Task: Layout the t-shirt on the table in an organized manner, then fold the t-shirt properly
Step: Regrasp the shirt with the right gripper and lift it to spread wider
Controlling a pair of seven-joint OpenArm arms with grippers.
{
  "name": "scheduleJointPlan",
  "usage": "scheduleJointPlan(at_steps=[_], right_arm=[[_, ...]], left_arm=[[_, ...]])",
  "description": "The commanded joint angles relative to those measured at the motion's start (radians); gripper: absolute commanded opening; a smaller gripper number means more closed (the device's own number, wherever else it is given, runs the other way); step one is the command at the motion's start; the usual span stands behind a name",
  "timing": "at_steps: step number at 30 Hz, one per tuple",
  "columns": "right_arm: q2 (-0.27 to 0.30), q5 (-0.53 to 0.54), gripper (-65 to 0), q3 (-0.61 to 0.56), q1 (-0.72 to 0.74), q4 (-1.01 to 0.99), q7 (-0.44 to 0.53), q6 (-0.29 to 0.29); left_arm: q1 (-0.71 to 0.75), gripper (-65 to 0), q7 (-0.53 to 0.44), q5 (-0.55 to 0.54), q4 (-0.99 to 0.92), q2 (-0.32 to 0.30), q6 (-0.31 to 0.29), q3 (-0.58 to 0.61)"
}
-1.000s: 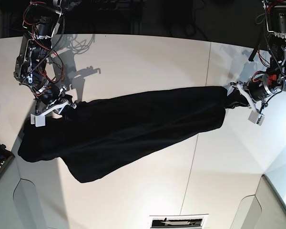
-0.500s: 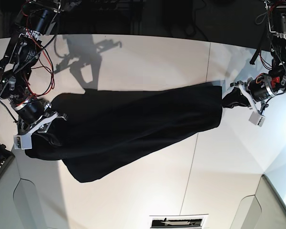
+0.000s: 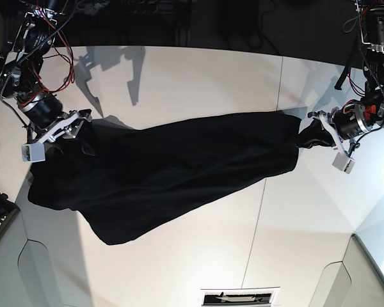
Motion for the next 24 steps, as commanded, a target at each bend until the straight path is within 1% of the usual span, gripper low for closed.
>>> scheduleJointPlan(at_steps=[1, 7, 9, 12, 14, 17, 21, 24], right_arm=[[0.014, 0.020, -25.3, 0.025, 0.003, 0.021, 0.024, 0.004], [0.014, 0.022, -25.3, 0.175, -0.001, 0.022, 0.030, 0.004], [0.014, -0.009, -25.3, 0.200, -0.001, 0.021, 0.027, 0.000], [0.021, -0.067, -25.3, 0.196, -0.004, 0.002, 0.048, -0.012], [0.039, -0.092, -25.3, 0.182, -0.003, -0.039, 0.101, -0.020], [0.082, -0.167, -25.3, 0.148, 0.006, -0.122, 0.187, -0.035], [0.129, -0.212, -25.2, 0.102, 0.051, -0.238, 0.220, -0.045], [0.135, -0.237, -25.1, 0.071, 0.094, -0.311, 0.251, -0.045]], left_arm=[[-0.014, -63.7, -0.014, -0.013, 0.015, -0.020, -0.005, -0.008], [-0.013, -63.7, -0.014, 0.041, 0.015, -0.020, -0.005, -0.008], [-0.010, -63.7, -0.015, 0.042, 0.015, -0.019, -0.005, -0.008], [0.000, -63.7, -0.035, 0.038, 0.015, -0.019, -0.005, -0.008], [0.006, -63.7, -0.038, 0.038, 0.015, -0.019, -0.005, -0.007], [0.016, -63.7, -0.038, 0.039, 0.015, -0.019, -0.005, -0.007], [0.023, -63.6, -0.037, 0.039, 0.015, -0.020, -0.005, -0.007], [0.031, -63.6, -0.038, 0.039, 0.015, -0.019, -0.005, -0.007]])
